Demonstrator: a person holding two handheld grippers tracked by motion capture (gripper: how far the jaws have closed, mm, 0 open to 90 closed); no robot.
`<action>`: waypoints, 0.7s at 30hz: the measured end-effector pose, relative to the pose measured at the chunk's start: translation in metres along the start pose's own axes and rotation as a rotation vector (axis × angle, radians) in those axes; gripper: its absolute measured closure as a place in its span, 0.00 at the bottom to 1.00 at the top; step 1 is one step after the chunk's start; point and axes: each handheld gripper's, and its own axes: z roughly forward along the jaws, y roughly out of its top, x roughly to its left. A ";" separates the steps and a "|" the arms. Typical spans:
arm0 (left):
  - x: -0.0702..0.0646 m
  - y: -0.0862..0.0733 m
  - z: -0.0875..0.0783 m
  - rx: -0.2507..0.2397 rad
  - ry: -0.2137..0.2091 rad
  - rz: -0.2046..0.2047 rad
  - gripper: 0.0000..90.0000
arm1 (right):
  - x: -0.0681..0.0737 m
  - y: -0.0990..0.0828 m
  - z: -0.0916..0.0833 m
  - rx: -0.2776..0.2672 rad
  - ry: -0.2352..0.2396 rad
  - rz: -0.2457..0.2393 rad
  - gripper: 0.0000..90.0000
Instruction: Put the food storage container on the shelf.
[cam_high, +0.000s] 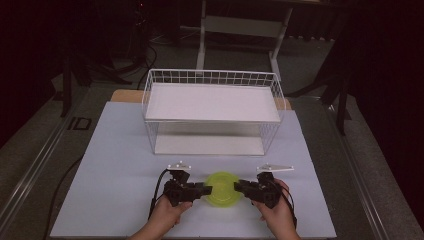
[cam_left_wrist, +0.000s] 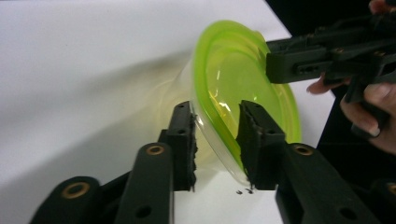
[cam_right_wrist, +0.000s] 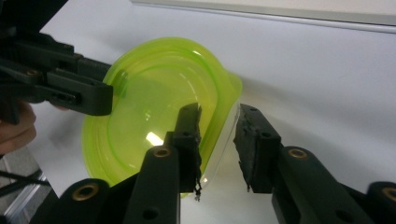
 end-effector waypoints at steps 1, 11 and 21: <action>0.000 -0.001 -0.001 -0.012 -0.007 -0.009 0.77 | 0.000 0.000 0.000 0.000 0.000 0.000 0.81; -0.005 0.001 -0.016 -0.051 0.005 0.006 0.91 | 0.016 0.002 -0.010 -0.041 -0.022 -0.036 0.89; -0.015 0.020 -0.031 -0.085 -0.004 0.012 0.92 | 0.025 0.017 -0.023 -0.103 -0.032 -0.063 0.89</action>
